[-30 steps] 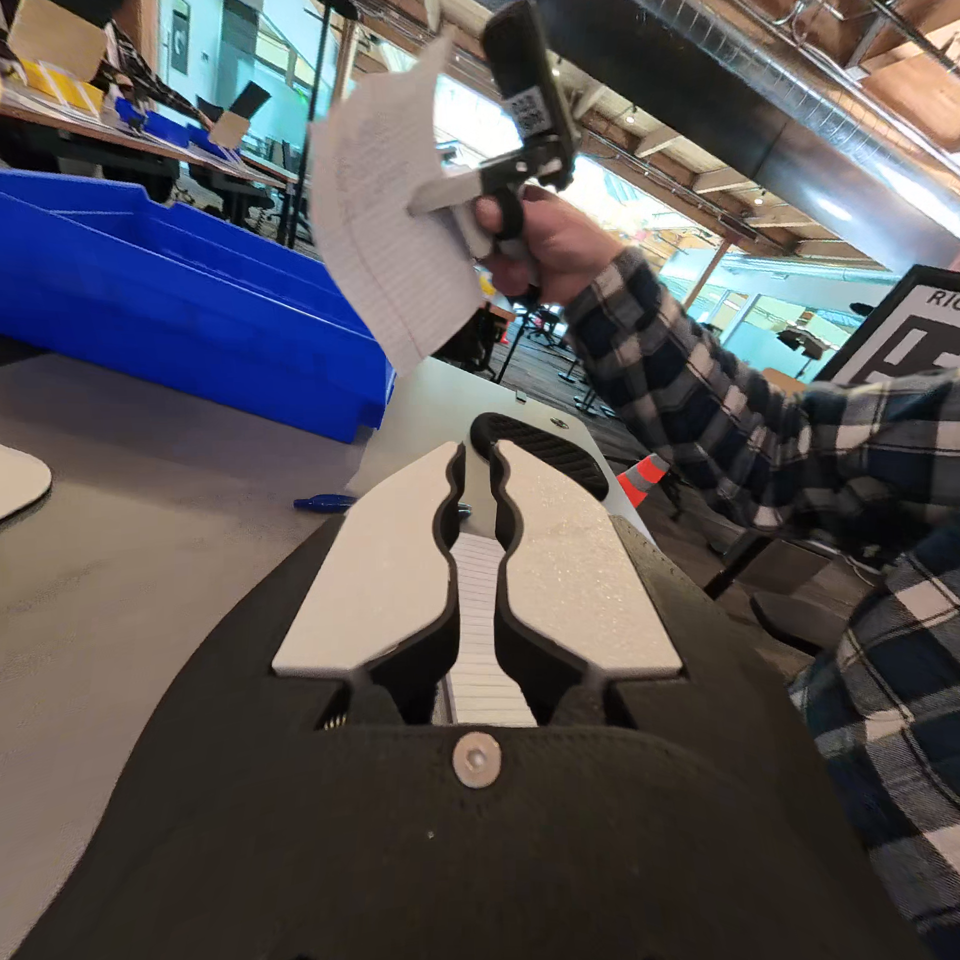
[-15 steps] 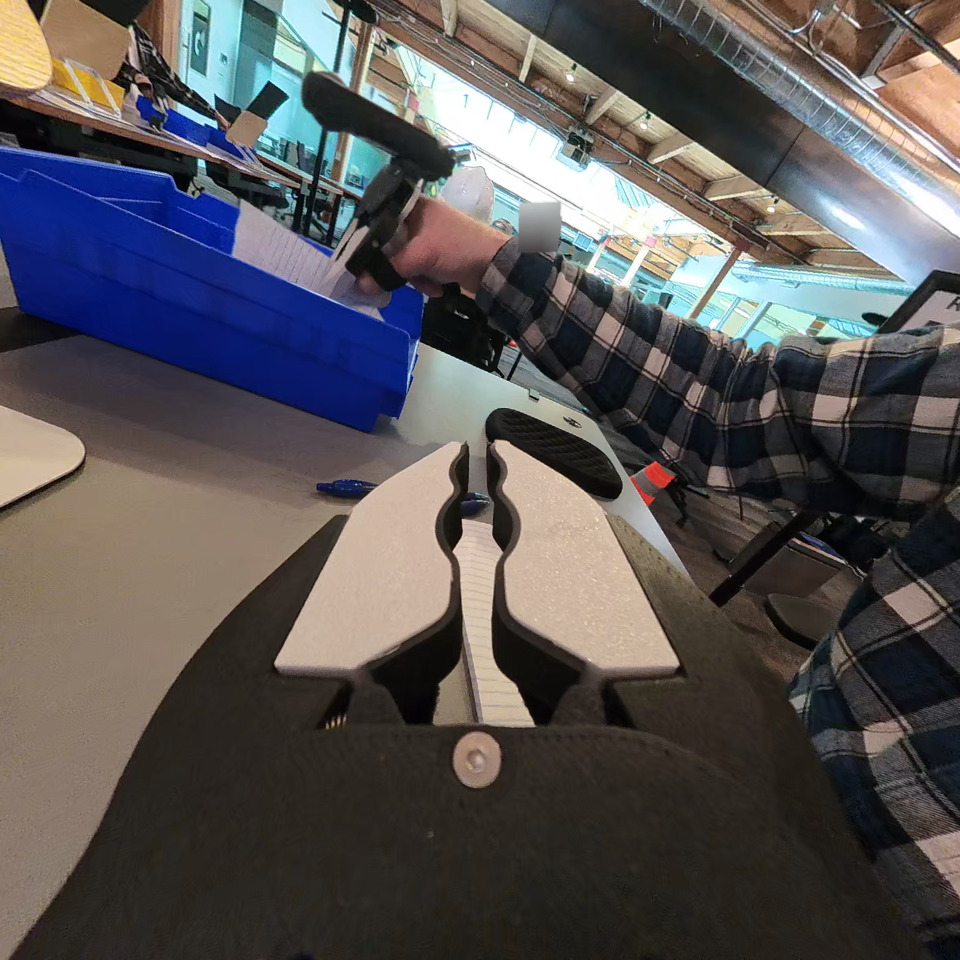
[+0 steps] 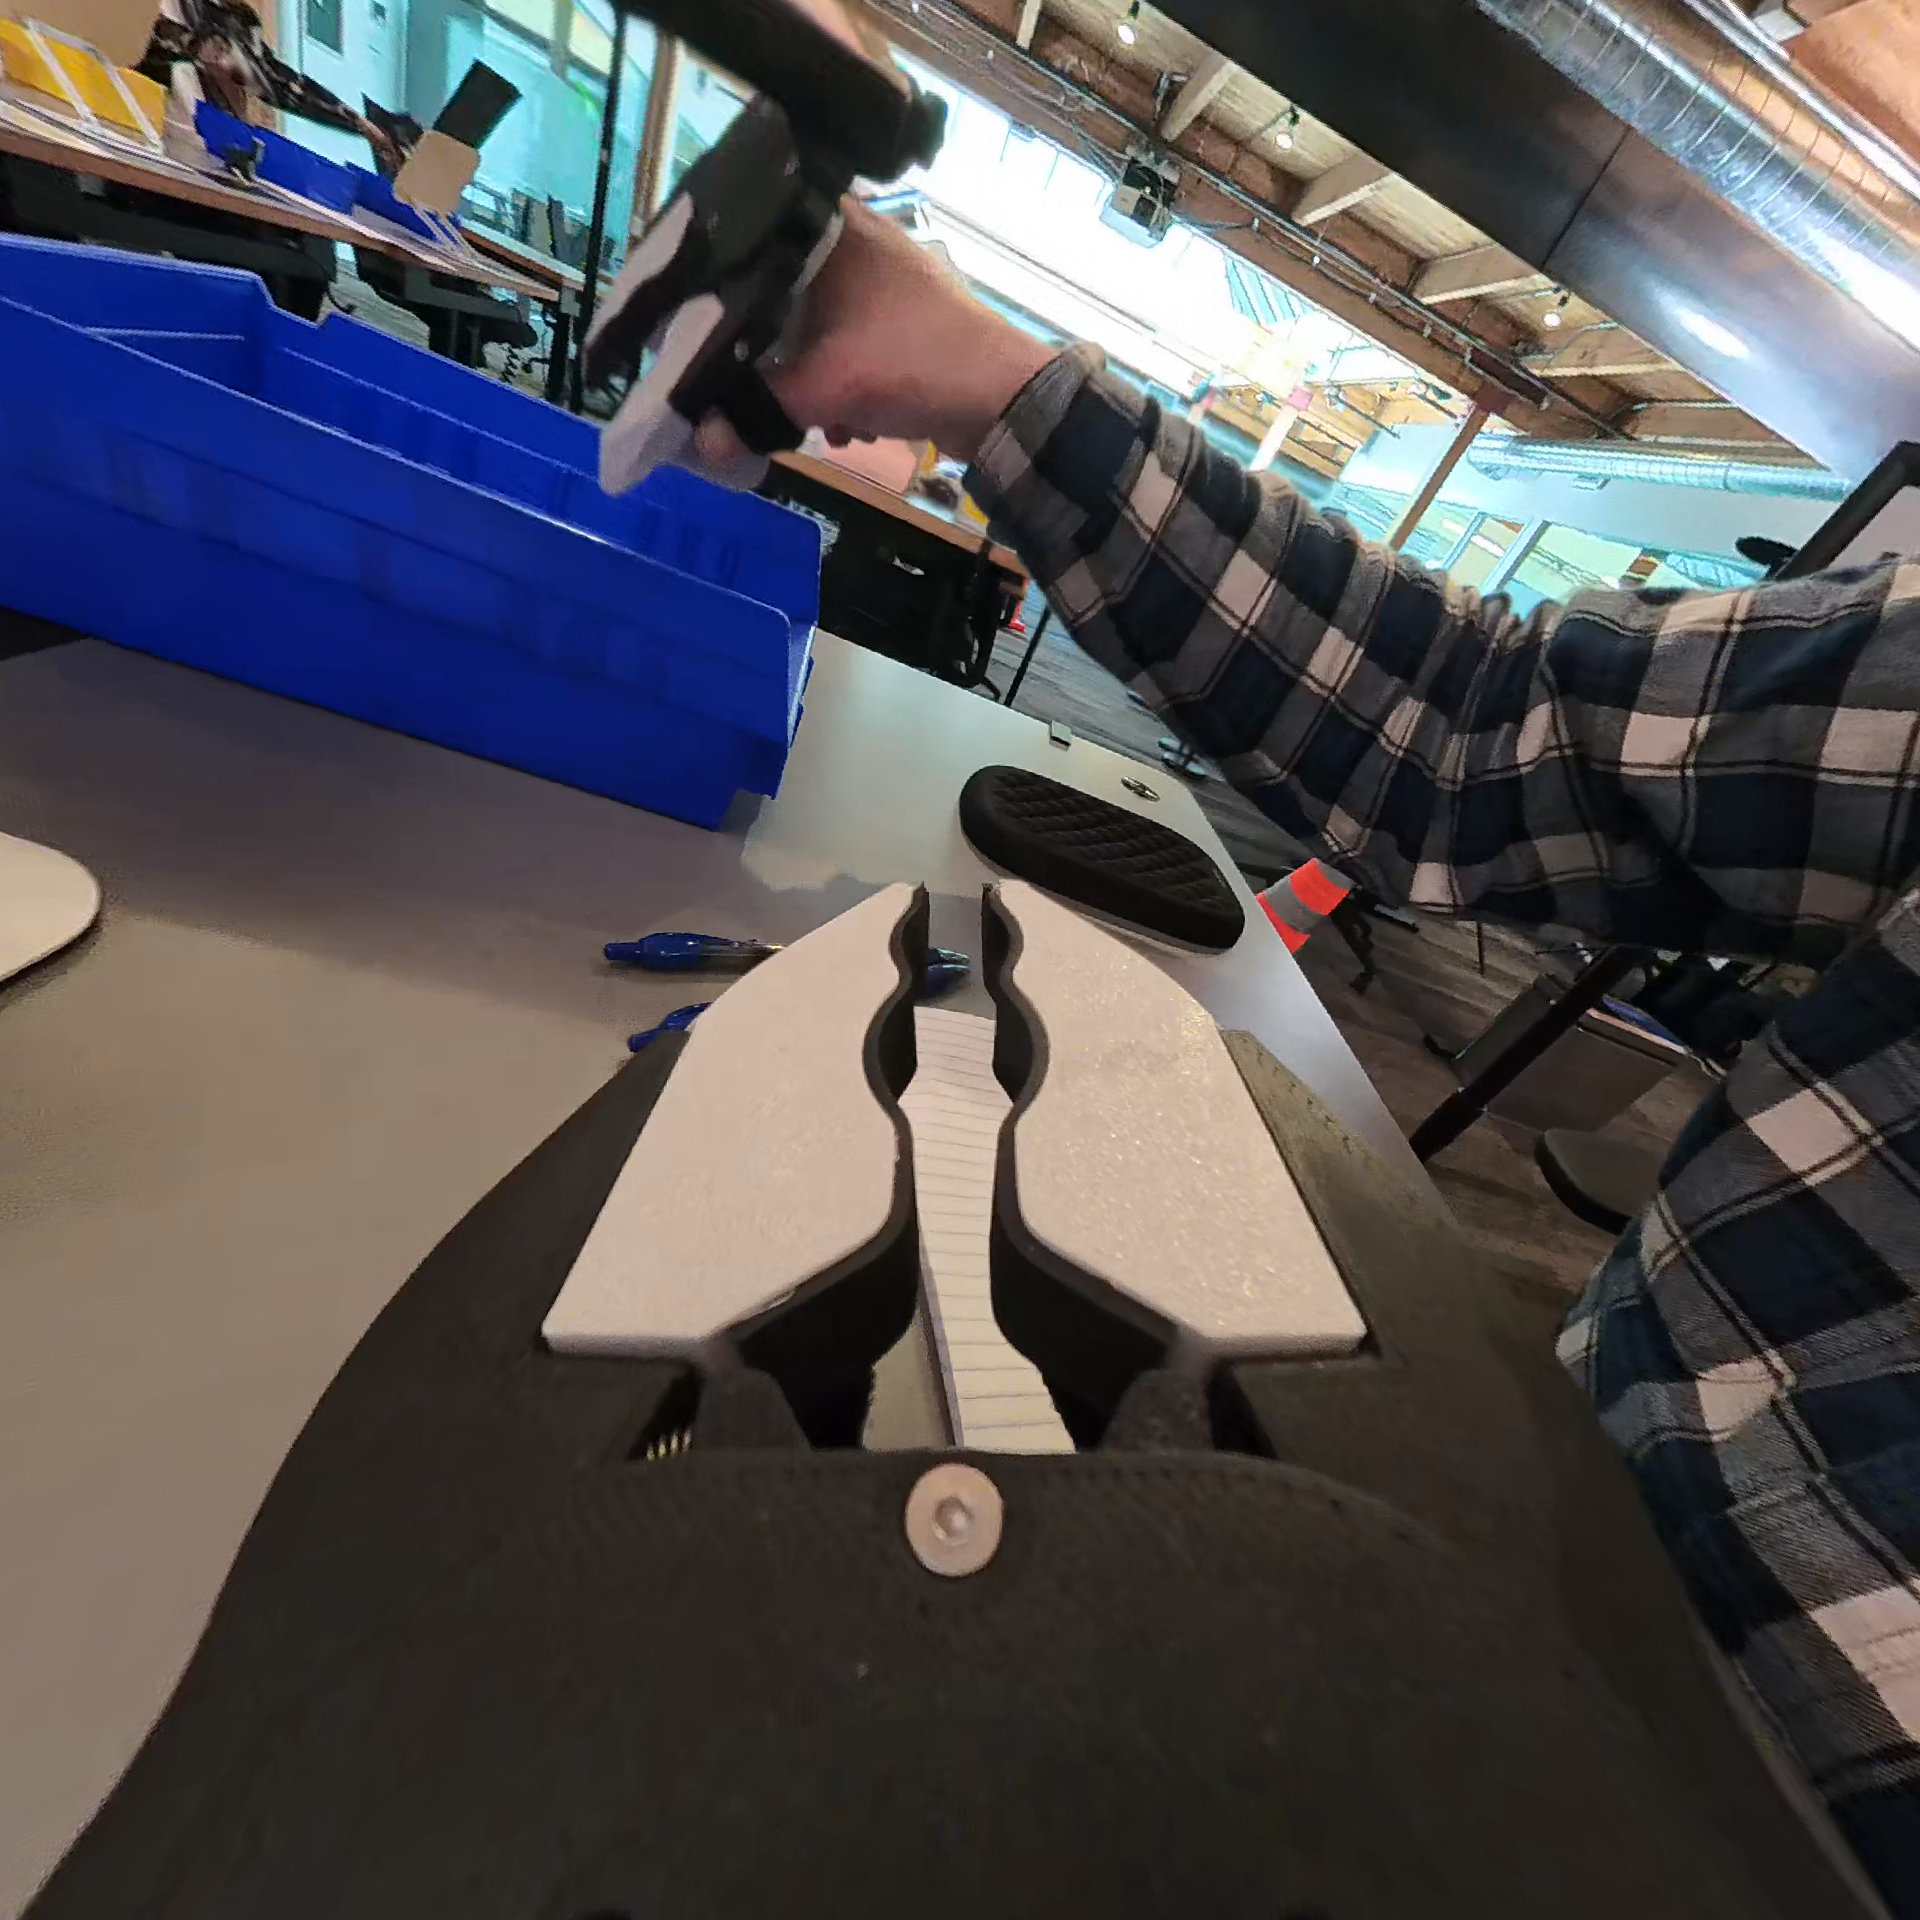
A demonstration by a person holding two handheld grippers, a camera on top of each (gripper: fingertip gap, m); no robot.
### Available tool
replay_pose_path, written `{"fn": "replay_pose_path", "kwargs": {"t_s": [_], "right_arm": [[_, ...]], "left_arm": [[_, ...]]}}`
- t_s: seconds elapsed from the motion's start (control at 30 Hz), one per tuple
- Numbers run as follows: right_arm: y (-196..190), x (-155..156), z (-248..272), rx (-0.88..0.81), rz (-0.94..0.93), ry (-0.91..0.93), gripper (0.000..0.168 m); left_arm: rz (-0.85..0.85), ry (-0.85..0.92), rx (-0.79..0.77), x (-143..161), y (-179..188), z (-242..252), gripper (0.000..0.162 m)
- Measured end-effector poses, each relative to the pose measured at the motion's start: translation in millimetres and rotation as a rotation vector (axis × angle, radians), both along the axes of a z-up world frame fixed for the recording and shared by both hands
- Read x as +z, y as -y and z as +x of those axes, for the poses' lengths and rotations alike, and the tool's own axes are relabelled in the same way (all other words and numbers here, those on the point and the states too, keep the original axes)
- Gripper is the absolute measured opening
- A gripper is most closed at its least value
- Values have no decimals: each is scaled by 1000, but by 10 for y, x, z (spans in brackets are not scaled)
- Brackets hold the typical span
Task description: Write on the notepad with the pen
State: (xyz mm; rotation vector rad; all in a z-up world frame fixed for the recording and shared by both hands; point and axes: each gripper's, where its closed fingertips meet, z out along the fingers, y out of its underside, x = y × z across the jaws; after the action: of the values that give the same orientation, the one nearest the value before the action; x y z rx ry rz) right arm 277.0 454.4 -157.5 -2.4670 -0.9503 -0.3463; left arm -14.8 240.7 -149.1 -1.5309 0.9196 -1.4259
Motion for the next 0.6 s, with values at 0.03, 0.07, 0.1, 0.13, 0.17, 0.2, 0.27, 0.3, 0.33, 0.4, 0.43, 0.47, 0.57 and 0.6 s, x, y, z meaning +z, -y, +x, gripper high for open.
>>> {"fn": "replay_pose_path", "kwargs": {"t_s": [0.03,0.07,0.1,0.13,0.17,0.2,0.27,0.3,0.33,0.4,0.43,0.47,0.57,0.6], "right_arm": [[5,65,-18,5,21,-22,65],[24,91,14,2,24,-4,66],[64,104,41,2,20,19,64],[124,124,25,2,18,14,61],[215,148,-44,13,12,-18,60],[325,180,-129,32,11,-54,56],[548,273,-277,76,48,-97,51],[694,307,-368,108,55,-125,53],[847,340,-460,131,60,-164,53],[1147,399,-645,179,81,-245,53],[1292,406,-714,197,88,-274,53],[1432,395,-779,208,88,-302,51],[1888,314,-1064,304,54,-398,45],[2038,270,-1174,337,36,-429,42]], "left_arm": [[-4,-1,-12,5,12,7,9],[-5,-3,-12,9,13,10,9],[-1,-6,-5,12,8,12,9],[4,-11,-6,18,15,15,9],[11,-21,-12,23,29,18,10],[17,-37,-15,27,37,19,12],[34,-78,-31,49,70,22,17],[50,-110,-30,57,75,20,20],[71,-144,-28,62,87,18,26],[97,-221,-50,36,171,19,31],[101,-272,-54,-5,215,22,36],[107,-318,-63,-48,281,32,43],[137,-476,-96,-246,548,17,52],[150,-524,-111,-317,658,-5,57]]}}
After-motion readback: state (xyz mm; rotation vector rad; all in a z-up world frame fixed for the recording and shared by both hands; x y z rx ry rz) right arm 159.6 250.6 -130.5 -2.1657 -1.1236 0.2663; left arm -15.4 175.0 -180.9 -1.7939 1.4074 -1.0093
